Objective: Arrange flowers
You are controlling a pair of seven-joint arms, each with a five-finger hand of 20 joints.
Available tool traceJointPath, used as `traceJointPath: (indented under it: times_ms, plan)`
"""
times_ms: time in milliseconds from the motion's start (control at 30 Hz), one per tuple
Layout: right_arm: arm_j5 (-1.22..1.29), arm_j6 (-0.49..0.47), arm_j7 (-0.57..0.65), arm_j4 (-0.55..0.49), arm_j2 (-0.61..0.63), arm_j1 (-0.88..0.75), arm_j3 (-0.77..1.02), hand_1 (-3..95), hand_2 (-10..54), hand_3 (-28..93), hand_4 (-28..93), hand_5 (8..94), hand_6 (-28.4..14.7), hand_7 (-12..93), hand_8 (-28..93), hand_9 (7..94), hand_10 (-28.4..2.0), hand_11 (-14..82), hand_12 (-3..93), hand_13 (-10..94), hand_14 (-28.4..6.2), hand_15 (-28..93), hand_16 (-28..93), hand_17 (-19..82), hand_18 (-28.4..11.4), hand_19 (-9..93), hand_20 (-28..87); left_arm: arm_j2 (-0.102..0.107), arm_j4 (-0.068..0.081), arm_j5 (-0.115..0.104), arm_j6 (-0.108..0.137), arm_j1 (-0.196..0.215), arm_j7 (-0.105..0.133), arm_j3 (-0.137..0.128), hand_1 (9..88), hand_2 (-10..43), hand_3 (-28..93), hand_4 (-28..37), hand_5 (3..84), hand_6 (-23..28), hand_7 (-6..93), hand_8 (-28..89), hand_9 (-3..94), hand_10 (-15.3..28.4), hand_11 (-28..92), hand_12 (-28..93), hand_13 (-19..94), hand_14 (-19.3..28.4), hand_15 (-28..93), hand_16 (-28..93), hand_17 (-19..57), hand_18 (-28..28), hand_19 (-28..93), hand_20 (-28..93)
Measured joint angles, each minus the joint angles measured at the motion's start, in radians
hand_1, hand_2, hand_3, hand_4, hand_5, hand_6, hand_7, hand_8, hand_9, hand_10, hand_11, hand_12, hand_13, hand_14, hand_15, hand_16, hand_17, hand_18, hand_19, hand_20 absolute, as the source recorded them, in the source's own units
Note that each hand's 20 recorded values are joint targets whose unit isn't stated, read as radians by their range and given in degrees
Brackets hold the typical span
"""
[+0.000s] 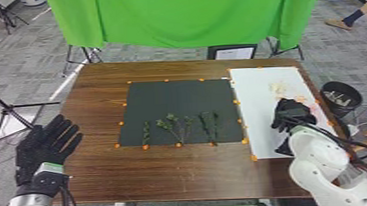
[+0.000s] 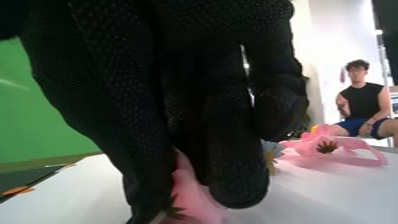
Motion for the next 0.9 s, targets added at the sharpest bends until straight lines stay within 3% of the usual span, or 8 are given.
traceJointPath:
  times_ms: [233,367,433,533,767,900]
  plan:
    - [-0.064,0.204,-0.065,-0.024,0.018,-0.018,-0.037,61.7,-6.4,64,-28,75.6,1.2,28,3,86.8,-7.3,10.0,44.0,75,-5.8,47,38,40,-17.8,86,41,0.0,-0.001,-0.004,0.0,0.004,0.011,-0.003,28.2,15.2,74,-26.6,49.7,10.0,15.9,-8,41.9,16.3,26,14,30,17.2,48,-6,-6.0,17.6,43,14]
    - [-0.076,0.381,-0.265,-0.019,0.018,0.027,-0.1,60.3,-7.0,66,-28,75.1,1.8,29,2,87.0,-7.0,10.0,43.7,75,-5.1,47,38,41,-17.6,86,41,0.0,-0.001,-0.005,0.0,0.012,0.013,-0.011,28.1,15.2,74,-26.7,49.7,10.0,15.9,-8,41.9,16.3,26,14,30,17.2,48,-6,-6.0,17.6,43,14]
    - [-0.041,0.426,-0.37,-0.011,0.011,0.087,-0.16,59.6,-7.2,67,-28,75.0,1.9,30,1,87.0,-7.0,10.0,43.8,75,-4.9,47,39,41,-17.5,86,41,0.0,-0.001,-0.007,0.001,0.015,0.013,-0.012,28.2,15.2,74,-26.8,49.7,10.0,15.9,-8,41.9,16.2,26,14,30,17.2,48,-6,-6.0,17.6,43,14]
    - [0.047,0.42,-0.458,0.014,-0.023,0.214,-0.281,59.0,-7.4,68,-28,75.0,2.1,30,1,87.0,-6.9,10.0,43.7,75,-4.9,47,39,41,-17.7,86,41,0.0,-0.001,-0.01,0.003,0.016,0.013,-0.012,28.3,15.1,74,-26.8,49.7,10.0,15.9,-8,41.9,16.2,26,14,30,17.2,48,-6,-6.0,17.6,43,14]
    - [0.067,0.196,-0.56,0.175,-0.221,0.499,-0.52,58.5,-7.8,68,-28,74.7,2.4,30,0,87.0,-6.9,10.0,43.7,76,-4.7,47,39,41,-17.6,86,41,0.009,0.004,-0.009,0.009,0.001,0.005,0.001,28.3,15.1,74,-26.9,49.6,9.9,16.0,-8,41.8,16.2,26,14,30,17.2,48,-6,-6.1,17.6,43,14]
    - [0.022,0.176,-0.639,0.273,-0.321,0.598,-0.634,58.4,-7.9,69,-28,74.8,2.4,31,-1,87.0,-6.8,10.1,43.6,76,-4.9,47,39,41,-17.8,86,41,0.019,0.005,-0.007,0.013,-0.016,-0.006,0.013,28.3,15.2,74,-26.9,49.7,9.9,16.0,-8,41.8,16.3,26,14,30,17.1,48,-6,-6.1,17.6,43,15]
